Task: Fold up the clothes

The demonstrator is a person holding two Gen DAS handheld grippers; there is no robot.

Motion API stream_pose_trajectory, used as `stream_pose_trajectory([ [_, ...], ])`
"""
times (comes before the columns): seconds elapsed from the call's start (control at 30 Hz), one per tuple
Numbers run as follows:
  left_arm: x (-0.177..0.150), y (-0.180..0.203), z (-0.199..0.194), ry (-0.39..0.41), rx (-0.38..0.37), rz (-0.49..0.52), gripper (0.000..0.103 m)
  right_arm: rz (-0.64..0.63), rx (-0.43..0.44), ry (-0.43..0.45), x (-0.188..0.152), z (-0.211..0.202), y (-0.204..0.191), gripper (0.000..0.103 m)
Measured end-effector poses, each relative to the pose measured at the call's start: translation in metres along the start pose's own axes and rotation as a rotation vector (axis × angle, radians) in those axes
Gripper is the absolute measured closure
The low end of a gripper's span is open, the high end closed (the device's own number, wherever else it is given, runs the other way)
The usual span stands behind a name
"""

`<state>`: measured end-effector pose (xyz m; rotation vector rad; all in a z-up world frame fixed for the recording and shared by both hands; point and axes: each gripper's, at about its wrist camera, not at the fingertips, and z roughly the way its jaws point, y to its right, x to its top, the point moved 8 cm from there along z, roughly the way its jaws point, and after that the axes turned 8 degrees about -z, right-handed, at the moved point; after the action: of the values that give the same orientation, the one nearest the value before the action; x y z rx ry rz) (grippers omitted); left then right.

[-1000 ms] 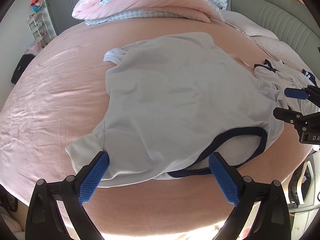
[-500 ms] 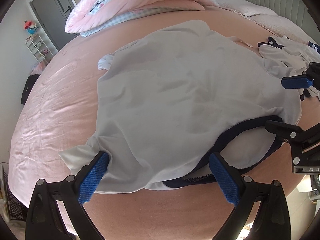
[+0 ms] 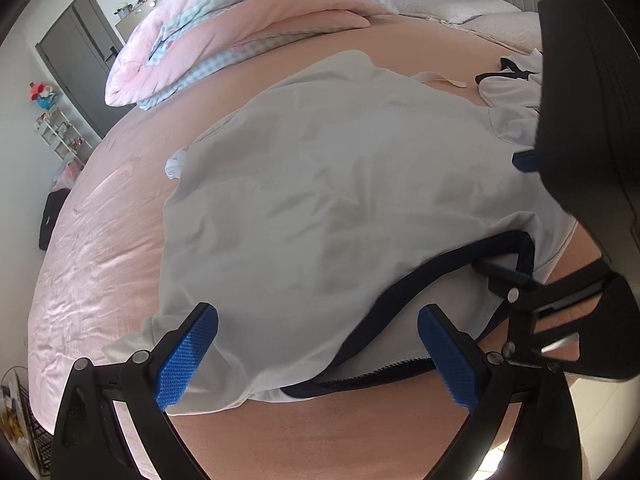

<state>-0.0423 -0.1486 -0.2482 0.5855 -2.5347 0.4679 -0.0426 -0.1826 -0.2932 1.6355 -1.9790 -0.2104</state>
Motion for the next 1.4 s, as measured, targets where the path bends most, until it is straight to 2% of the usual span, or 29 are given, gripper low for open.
stream_pose_trajectory([
  [0.07, -0.004, 0.005, 0.003, -0.002, 0.018, 0.036, 0.001, 0.010, -0.046, -0.007, -0.001, 0.002, 0.006, 0.025],
  [0.13, -0.007, 0.009, 0.006, -0.004, 0.041, 0.071, 0.001, 0.028, -0.127, -0.018, -0.004, 0.003, 0.019, 0.025],
  [0.17, -0.009, 0.010, 0.007, -0.004, 0.051, 0.088, 0.001, 0.035, -0.127, -0.017, -0.005, 0.003, 0.023, 0.026],
  [0.27, -0.013, 0.012, 0.009, 0.004, 0.085, 0.126, 0.001, 0.034, -0.079, -0.016, -0.008, 0.004, 0.023, 0.048],
  [0.33, -0.013, 0.012, 0.008, 0.014, 0.098, 0.140, 0.001, 0.006, -0.081, -0.006, -0.009, 0.002, 0.018, 0.055],
  [0.4, -0.013, 0.012, 0.008, 0.019, 0.107, 0.149, 0.001, 0.015, -0.062, 0.000, -0.009, 0.000, 0.014, 0.072],
  [0.5, -0.011, 0.013, 0.008, 0.020, 0.105, 0.153, 0.001, 0.048, -0.021, 0.009, -0.008, -0.001, 0.012, 0.084],
  [0.6, -0.009, 0.012, 0.010, 0.017, 0.099, 0.132, 0.001, 0.076, -0.026, 0.054, -0.004, -0.011, 0.018, 0.093],
  [0.77, -0.004, 0.008, 0.016, 0.001, 0.081, 0.070, 0.001, 0.158, 0.001, 0.082, -0.002, -0.023, 0.028, 0.093],
  [0.9, 0.003, -0.001, 0.015, 0.023, 0.140, 0.028, 0.001, 0.194, 0.000, 0.099, -0.001, -0.030, 0.035, 0.093],
  [0.97, 0.007, -0.008, 0.011, 0.033, 0.139, -0.031, 0.001, 0.198, -0.003, 0.104, -0.003, -0.033, 0.035, 0.093],
  [1.1, 0.009, -0.017, 0.010, 0.017, 0.076, -0.133, 0.001, 0.224, 0.018, 0.107, -0.007, -0.035, 0.035, 0.093],
  [1.2, 0.004, -0.023, 0.018, -0.016, 0.102, -0.158, 0.001, 0.252, 0.033, 0.116, -0.009, -0.038, 0.038, 0.093],
  [1.3, -0.002, -0.024, 0.016, -0.049, -0.003, -0.233, 0.001, 0.272, 0.053, 0.112, -0.010, -0.040, 0.039, 0.093],
  [1.33, -0.004, -0.026, 0.016, -0.055, -0.009, -0.244, 0.001, 0.278, 0.055, 0.113, -0.010, -0.040, 0.039, 0.093],
  [1.4, -0.007, -0.033, 0.018, -0.054, 0.035, -0.248, 0.001, 0.286, 0.045, 0.122, -0.011, -0.041, 0.041, 0.093],
])
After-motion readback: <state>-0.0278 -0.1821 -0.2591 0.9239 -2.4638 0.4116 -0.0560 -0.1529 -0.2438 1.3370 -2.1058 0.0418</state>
